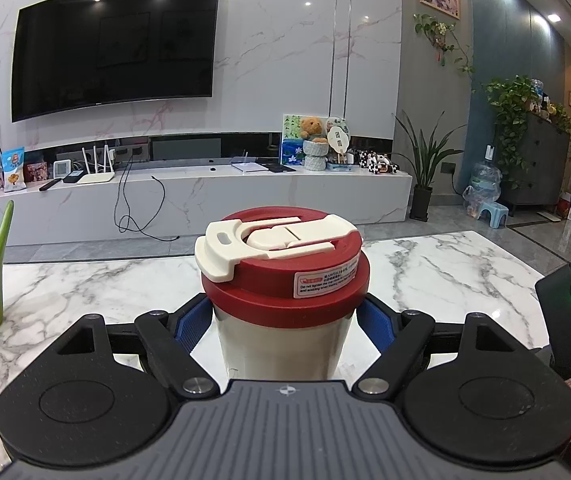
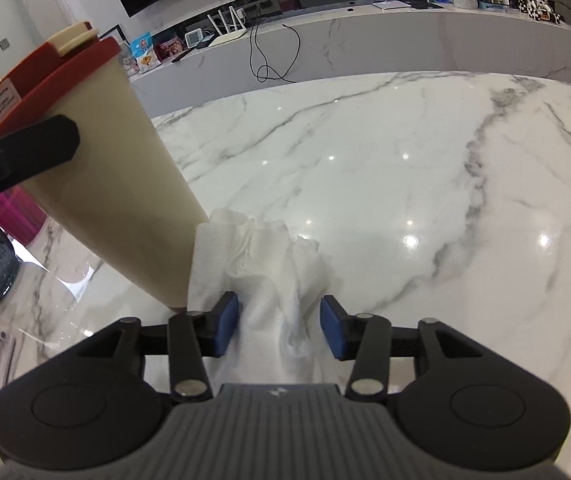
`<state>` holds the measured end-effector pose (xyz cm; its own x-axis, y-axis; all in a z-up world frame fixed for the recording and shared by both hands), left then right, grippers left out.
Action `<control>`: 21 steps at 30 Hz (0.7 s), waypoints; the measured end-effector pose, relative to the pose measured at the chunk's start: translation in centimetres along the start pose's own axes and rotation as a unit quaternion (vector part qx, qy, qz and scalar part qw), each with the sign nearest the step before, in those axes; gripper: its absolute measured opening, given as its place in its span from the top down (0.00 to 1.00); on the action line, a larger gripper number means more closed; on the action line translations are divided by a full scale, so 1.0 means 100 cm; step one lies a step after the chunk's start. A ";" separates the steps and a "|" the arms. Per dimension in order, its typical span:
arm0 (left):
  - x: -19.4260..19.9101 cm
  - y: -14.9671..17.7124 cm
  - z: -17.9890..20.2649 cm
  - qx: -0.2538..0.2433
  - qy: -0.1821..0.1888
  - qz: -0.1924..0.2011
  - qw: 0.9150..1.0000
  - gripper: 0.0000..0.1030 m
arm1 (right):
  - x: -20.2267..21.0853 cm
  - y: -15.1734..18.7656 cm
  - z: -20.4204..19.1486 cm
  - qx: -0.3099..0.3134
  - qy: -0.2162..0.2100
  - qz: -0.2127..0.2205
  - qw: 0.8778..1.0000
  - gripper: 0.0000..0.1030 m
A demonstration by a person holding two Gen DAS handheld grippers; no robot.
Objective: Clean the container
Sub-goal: 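Tilt the tumbler with the left gripper while right gripper presses the towel to its side, then turn the tumbler with the left gripper while right gripper rubs the towel along its body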
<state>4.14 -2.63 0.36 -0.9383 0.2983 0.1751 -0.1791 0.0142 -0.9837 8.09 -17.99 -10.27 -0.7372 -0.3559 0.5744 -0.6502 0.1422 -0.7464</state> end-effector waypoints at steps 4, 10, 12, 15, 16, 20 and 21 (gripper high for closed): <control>0.001 0.000 -0.001 0.001 0.000 0.000 1.000 0.24 | -0.001 0.004 -0.005 0.007 -0.008 -0.007 1.000 0.50; 0.002 0.002 0.000 0.000 0.000 0.000 1.000 0.24 | 0.000 0.010 -0.015 0.048 -0.008 -0.001 0.999 0.50; 0.001 0.000 0.000 0.001 0.000 0.000 1.000 0.24 | 0.001 0.012 -0.021 0.068 -0.006 0.001 0.998 0.51; 0.001 -0.002 0.001 0.001 0.000 -0.001 1.000 0.24 | 0.001 0.017 -0.032 0.113 -0.008 0.004 0.994 0.60; 0.001 -0.002 0.001 0.001 0.000 0.000 1.000 0.24 | 0.000 0.019 -0.036 0.126 -0.010 0.006 0.992 0.64; 0.002 -0.003 0.001 0.001 -0.001 0.000 1.000 0.24 | -0.003 0.021 -0.040 0.147 -0.022 0.009 0.989 0.72; 0.002 -0.003 0.002 0.001 -0.001 0.000 1.000 0.24 | -0.002 0.021 -0.038 0.142 -0.025 0.010 0.990 0.73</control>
<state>4.00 -2.73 0.69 -0.9390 0.2957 0.1754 -0.1797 0.0128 -0.9836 6.22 -14.09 -10.67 -0.7340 -0.4027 0.5469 -0.5532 -0.1125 -0.8254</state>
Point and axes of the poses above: each gripper's, at about its wrist camera, not at the fingertips, and x roughly against the way its jaws point, z to its right, y to its underside, the point moved 4 cm from there along -x, roughly the way its jaws point, and after that the axes turned 15 degrees about z, right-handed, at the moved point
